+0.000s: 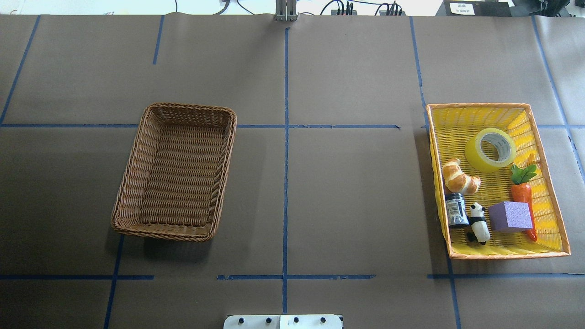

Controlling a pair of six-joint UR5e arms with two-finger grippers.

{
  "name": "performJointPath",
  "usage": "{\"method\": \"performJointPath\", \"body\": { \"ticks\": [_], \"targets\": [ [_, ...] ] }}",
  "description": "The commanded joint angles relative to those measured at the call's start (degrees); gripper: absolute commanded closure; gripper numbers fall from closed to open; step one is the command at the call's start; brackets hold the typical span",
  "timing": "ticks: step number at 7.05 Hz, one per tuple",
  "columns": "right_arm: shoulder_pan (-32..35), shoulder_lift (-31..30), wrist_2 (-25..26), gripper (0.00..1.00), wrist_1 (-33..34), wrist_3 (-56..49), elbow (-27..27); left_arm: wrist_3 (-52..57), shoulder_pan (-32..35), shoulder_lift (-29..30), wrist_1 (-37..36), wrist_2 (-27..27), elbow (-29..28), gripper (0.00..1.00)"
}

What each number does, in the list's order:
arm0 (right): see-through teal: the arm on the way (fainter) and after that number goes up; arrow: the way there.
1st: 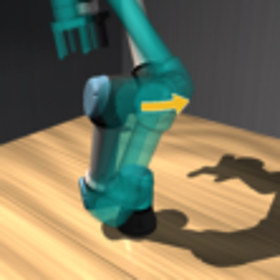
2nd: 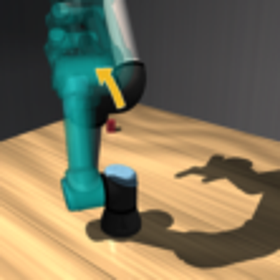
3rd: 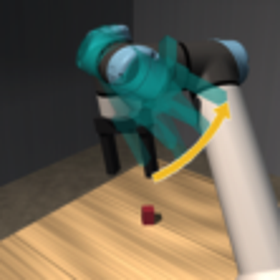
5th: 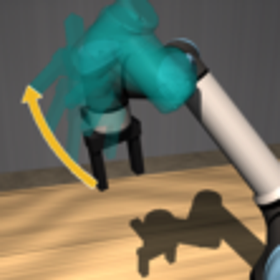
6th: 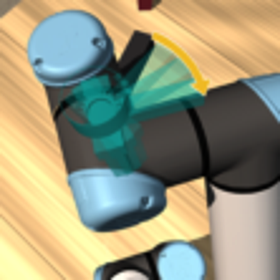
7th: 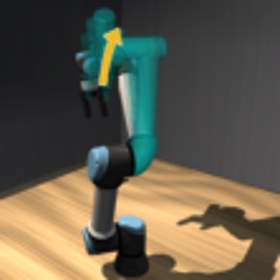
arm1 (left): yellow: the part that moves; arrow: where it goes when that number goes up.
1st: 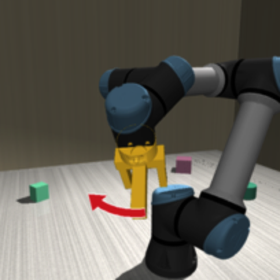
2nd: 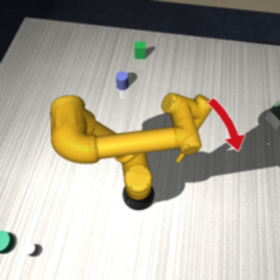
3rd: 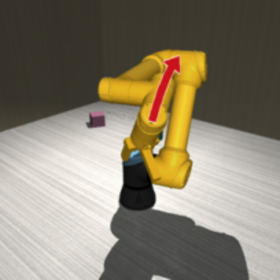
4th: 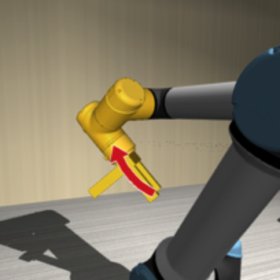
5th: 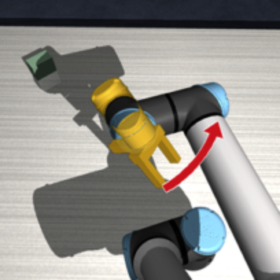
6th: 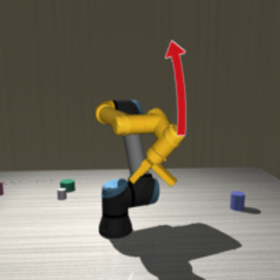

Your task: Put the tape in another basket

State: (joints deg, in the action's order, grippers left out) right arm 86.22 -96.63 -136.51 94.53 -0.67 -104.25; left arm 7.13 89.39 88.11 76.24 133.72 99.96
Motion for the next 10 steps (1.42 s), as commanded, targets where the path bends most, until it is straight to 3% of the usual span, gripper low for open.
{"method": "performJointPath", "body": {
  "ticks": [1,4,5,7,9,10],
  "targets": [
    [0.0,-0.1,-0.4,0.00,0.0,-0.3,-0.2,0.0,0.0,0.0,0.0,0.0,0.5,0.00],
    [-1.1,0.5,-0.7,0.00,-2.0,0.1,0.1,-0.1,-0.1,0.2,0.1,0.5,0.8,0.00],
    [-4.4,0.5,-0.3,0.00,-8.0,0.1,1.3,0.1,-0.1,0.1,0.3,0.7,-0.1,0.00],
    [-11.7,4.8,-0.2,0.00,-13.2,14.0,3.2,0.3,-0.2,0.1,2.0,0.8,-0.3,0.00],
    [-16.6,12.9,0.3,0.01,-18.1,22.5,10.8,0.1,-0.2,0.5,4.4,0.8,-0.7,0.00],
    [-18.4,14.5,3.1,0.01,-19.1,25.9,14.0,0.2,-0.2,0.7,4.4,0.8,-0.6,0.00]
  ]
}}
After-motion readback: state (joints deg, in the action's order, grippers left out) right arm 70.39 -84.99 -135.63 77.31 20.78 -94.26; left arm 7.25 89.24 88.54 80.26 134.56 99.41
